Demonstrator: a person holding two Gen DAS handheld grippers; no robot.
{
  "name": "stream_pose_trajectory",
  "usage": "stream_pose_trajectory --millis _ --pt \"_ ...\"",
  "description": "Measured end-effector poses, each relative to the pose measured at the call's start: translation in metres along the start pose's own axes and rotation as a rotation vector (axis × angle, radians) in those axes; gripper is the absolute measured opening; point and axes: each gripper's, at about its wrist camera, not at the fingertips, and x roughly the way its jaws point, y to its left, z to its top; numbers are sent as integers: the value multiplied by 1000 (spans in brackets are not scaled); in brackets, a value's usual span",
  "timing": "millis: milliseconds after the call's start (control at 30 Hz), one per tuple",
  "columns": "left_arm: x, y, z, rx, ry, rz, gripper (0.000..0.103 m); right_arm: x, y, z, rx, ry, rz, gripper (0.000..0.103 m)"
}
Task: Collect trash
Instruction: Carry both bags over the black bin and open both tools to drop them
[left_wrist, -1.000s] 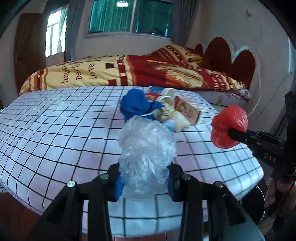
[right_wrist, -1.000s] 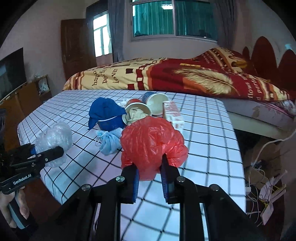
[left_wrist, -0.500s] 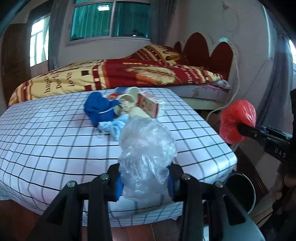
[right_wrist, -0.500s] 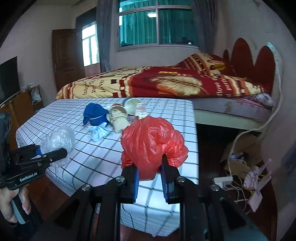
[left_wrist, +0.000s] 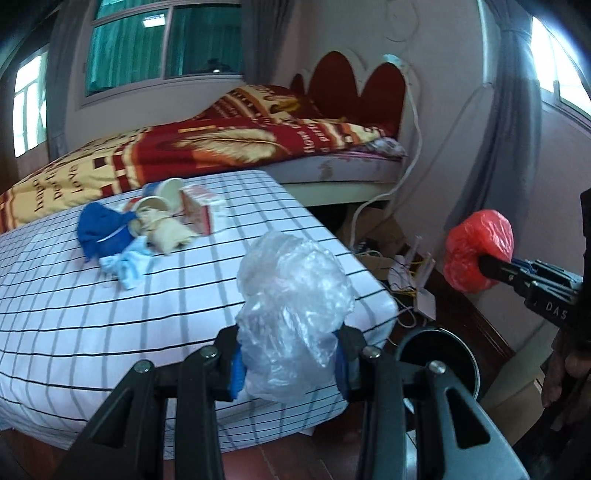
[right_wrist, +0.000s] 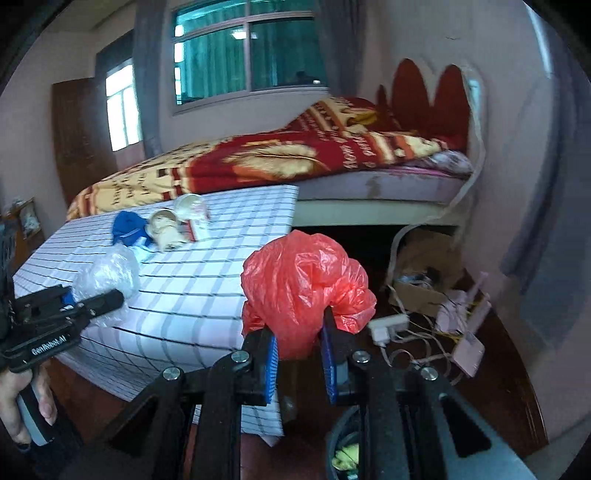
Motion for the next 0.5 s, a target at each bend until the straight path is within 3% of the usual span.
stream_pose_trajectory --millis 167,500 --pt "9 -29 1 31 9 -51 39 -11 -36 -14 57 18 -56 22" --pt "26 -74 1 87 36 -150 39 -25 -70 -39 93 56 -131 22"
